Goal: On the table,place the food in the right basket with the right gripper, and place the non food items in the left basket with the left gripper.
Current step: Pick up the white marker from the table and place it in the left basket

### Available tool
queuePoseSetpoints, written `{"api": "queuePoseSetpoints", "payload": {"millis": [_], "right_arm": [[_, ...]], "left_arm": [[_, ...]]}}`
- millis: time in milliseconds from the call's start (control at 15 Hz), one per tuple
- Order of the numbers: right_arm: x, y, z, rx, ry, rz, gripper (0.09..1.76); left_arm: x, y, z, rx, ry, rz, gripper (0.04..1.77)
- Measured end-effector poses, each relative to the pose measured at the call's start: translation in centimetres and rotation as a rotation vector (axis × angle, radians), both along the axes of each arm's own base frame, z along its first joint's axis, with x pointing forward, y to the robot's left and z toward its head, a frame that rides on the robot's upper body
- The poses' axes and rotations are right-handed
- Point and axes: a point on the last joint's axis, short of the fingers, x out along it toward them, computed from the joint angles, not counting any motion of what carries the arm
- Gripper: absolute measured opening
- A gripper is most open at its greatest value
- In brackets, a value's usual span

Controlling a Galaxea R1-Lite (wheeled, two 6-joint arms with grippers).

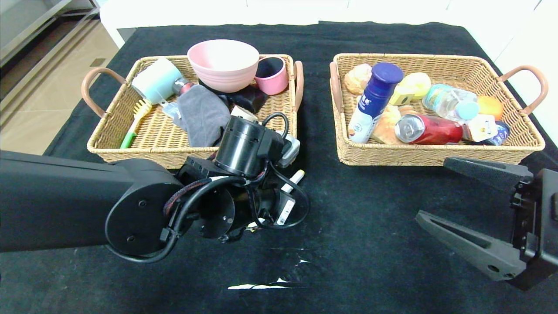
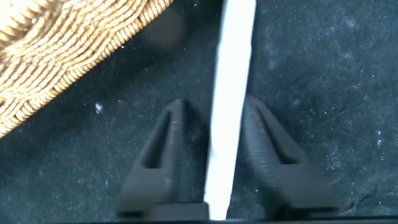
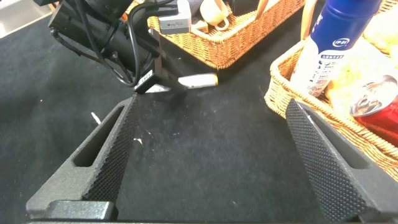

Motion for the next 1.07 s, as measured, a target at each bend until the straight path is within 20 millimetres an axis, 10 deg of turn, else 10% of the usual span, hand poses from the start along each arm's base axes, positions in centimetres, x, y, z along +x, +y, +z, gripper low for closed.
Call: {"api": "queuePoseSetpoints", "payload": {"millis": [1067], "right_arm": [[0.26, 0.08, -0.22, -0.006, 0.011, -0.004, 1.71]], "left_arm": [[-0.36, 0.13, 0.47, -0.008, -0.006, -0.001, 0.26]]}}
